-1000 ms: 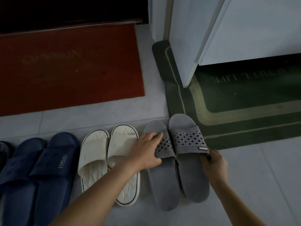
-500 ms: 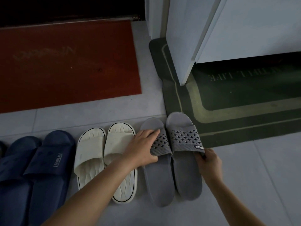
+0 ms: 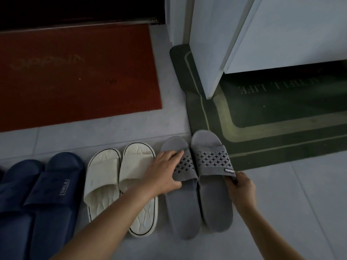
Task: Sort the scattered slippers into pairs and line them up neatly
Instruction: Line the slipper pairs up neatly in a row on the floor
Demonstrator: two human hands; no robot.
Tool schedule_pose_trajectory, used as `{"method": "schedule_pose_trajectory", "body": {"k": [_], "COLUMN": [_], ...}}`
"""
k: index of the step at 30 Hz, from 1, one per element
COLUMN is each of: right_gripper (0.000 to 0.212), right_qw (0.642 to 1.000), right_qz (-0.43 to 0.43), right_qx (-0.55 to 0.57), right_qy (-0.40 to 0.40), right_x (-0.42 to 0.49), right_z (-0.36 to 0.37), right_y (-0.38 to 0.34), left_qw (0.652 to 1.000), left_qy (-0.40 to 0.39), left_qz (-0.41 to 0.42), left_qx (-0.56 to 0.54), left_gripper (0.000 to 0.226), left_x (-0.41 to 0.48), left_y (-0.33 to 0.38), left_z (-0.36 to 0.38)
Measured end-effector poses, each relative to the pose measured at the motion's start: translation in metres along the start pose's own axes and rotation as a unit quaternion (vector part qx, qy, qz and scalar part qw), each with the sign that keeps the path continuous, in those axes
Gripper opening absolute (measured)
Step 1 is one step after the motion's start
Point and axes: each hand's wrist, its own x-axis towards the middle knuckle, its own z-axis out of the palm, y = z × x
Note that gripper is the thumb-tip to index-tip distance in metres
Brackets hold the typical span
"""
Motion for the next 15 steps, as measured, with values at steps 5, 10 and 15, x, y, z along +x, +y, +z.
{"method": "schedule_pose_trajectory", "body": {"k": [5,10,15], "right_gripper": [0.014,0.014,0.014], "right_qw": [1.0,1.0,1.0], "right_qz": [-0.002,-0.004,0.002], "right_qx": [-0.004,-0.008,-0.009], "right_qy": [-0.006,-0.009,-0.009], "right_x": [0.0002,-0.0002,-0.001], "right_z": [-0.0007,-0.0022,-0.004], "right_y": [0.0008,0.0006,0.0003], "left_qw": [1.0,1.0,1.0], "left_qy": [0.006,0.009,0.002], "left_qz": [0.004,-0.001,-0.003], "left_qx": [0.007,0.014,0.012], "left_gripper": [0.096,0.096,0.095], "left_x": [-0.0002,-0.001,-0.0006], "left_y": [0.0008,0.0022,0.0031], "left_z": [-0.0001,-0.0003,-0.0008]}}
